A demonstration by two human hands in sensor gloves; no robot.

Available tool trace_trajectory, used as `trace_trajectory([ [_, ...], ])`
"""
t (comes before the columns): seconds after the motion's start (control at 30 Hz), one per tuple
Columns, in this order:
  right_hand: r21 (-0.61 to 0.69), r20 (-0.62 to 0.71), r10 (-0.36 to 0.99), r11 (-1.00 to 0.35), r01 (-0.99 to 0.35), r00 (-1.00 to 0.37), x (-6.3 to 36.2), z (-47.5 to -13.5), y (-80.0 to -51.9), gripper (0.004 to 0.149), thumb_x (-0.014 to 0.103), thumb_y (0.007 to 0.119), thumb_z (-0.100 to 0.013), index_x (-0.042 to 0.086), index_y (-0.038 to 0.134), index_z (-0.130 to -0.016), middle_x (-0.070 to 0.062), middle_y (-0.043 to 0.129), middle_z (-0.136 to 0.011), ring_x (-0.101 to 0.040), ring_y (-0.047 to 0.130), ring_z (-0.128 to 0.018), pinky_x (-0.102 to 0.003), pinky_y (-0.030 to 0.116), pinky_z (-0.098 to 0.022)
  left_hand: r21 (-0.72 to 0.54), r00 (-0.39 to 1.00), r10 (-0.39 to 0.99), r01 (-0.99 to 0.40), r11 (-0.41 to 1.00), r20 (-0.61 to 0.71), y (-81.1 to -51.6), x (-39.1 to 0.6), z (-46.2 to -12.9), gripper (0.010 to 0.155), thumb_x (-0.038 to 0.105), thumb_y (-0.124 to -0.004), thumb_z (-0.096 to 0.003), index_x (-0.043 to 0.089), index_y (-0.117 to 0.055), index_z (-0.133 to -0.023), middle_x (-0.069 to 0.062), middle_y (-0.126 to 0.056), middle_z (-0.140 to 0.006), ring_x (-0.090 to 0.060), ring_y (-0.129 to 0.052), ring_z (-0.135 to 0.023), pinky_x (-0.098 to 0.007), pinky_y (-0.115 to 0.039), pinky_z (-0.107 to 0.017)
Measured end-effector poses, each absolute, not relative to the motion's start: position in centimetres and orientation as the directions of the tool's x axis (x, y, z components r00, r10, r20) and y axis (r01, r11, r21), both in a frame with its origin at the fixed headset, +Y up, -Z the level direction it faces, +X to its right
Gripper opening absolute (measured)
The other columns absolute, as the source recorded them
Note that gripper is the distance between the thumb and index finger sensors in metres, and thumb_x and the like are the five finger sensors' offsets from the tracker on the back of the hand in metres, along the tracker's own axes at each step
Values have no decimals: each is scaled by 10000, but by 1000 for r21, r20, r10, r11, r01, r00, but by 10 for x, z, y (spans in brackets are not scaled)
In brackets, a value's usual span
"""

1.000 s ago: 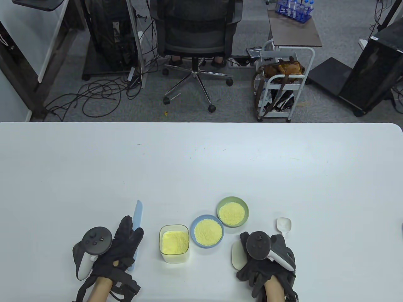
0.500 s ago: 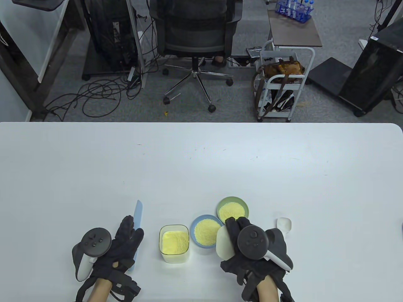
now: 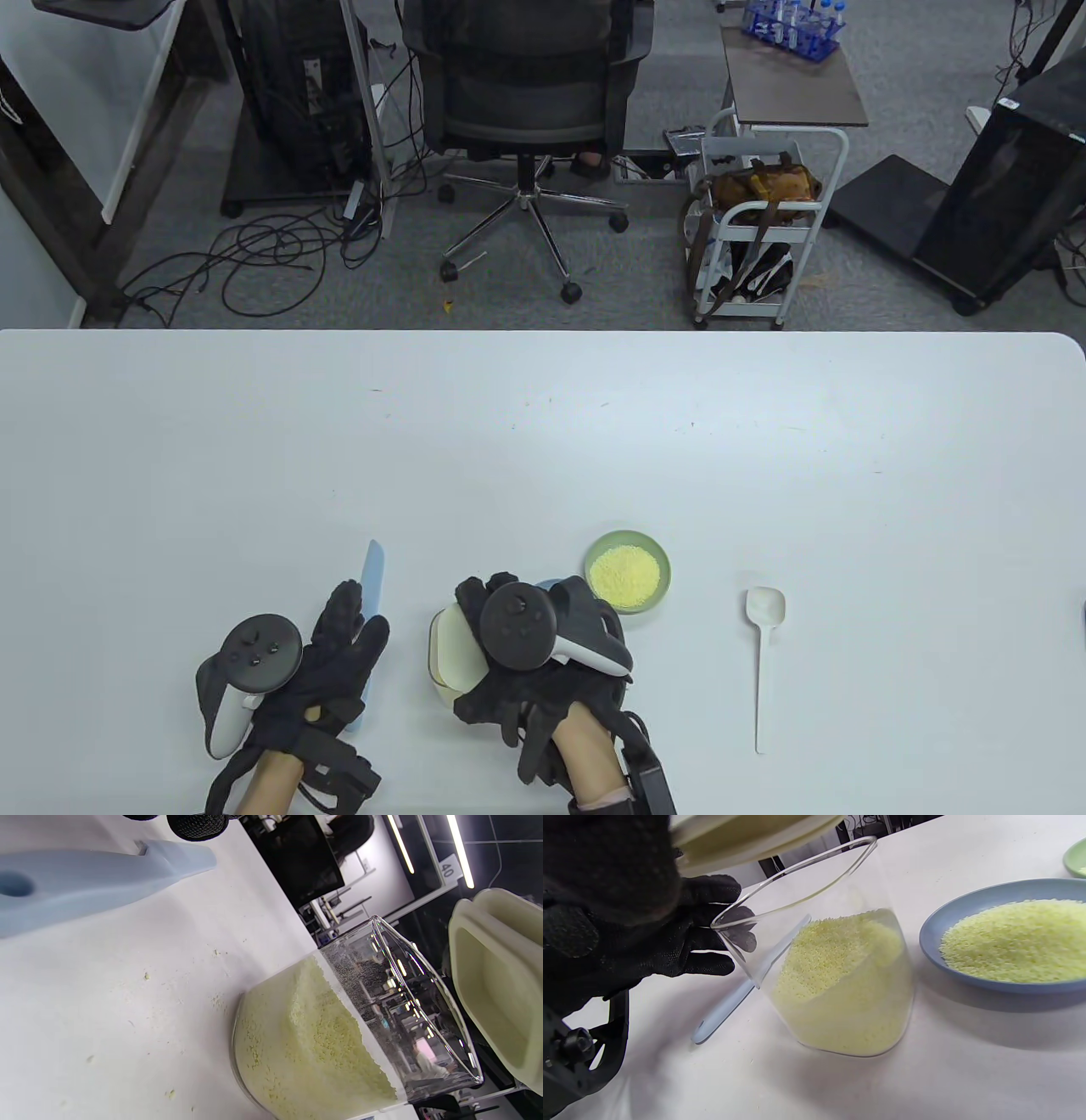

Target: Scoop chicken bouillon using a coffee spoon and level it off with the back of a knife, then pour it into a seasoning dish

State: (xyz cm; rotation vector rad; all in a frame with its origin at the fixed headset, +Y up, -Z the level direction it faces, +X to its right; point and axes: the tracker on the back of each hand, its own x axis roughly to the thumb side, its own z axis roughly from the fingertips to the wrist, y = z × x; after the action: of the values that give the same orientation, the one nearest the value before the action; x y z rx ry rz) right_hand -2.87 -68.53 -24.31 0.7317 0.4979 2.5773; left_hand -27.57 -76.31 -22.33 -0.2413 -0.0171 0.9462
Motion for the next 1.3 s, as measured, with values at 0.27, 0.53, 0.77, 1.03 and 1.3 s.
trace_trajectory([
  [0.27, 487, 375, 439, -843, -229, -817, -40, -256, -707, 1005, 474, 927, -346, 129, 244, -998, -237, 115, -1003, -494, 267, -849, -659, 252, -648, -215, 583, 807, -804, 555, -95, -763, -275, -223, 931, 712, -519, -467, 109, -206, -1103, -269, -358, -1148, -468, -516, -1055, -627, -455, -725],
  [0.53, 498, 370, 460, -831, -246, -807, -37, -255, -711, 1007, 492, 901, -363, 147, 199, -996, -219, 67, -999, -479, 254, -861, -645, 260, -657, -218, 594, 801, -794, 567, -79, -763, -271, -224, 918, 704, -528, -468, 121, -217, -1105, -256, -360, -1152, -458, -515, -1060, -619, -461, -729],
  [0.77, 512, 361, 572, -782, -357, -737, -22, -247, -718, 1044, 638, 799, -368, 194, 75, -975, -169, -122, -998, -539, -18, -924, -698, 112, -667, -144, 618, 786, -779, 611, -9, -756, -265, -221, 814, 631, -523, -501, 163, -247, -1107, -216, -363, -1162, -433, -507, -1071, -603, -465, -738],
  [1.03, 335, 347, 708, -706, -624, -615, 1, -238, -728, 892, 655, 665, -426, 227, 132, -999, -117, -78, -1045, -491, -55, -955, -698, 41, -663, -74, 657, 752, -748, 659, 56, -749, -261, -217, 797, 623, -522, -500, 186, -251, -1109, -191, -343, -1174, -428, -467, -1087, -600, -452, -746],
  [1.3, 174, 272, 723, -686, -706, -635, 10, -226, -740, 653, 547, 482, -493, 225, 249, -1012, -83, 69, -1100, -475, 22, -989, -684, 34, -669, -89, 673, 723, -719, 689, 159, -747, -238, -210, 762, 614, -476, -501, 249, -203, -1112, -125, -235, -1200, -399, -319, -1127, -594, -428, -760],
])
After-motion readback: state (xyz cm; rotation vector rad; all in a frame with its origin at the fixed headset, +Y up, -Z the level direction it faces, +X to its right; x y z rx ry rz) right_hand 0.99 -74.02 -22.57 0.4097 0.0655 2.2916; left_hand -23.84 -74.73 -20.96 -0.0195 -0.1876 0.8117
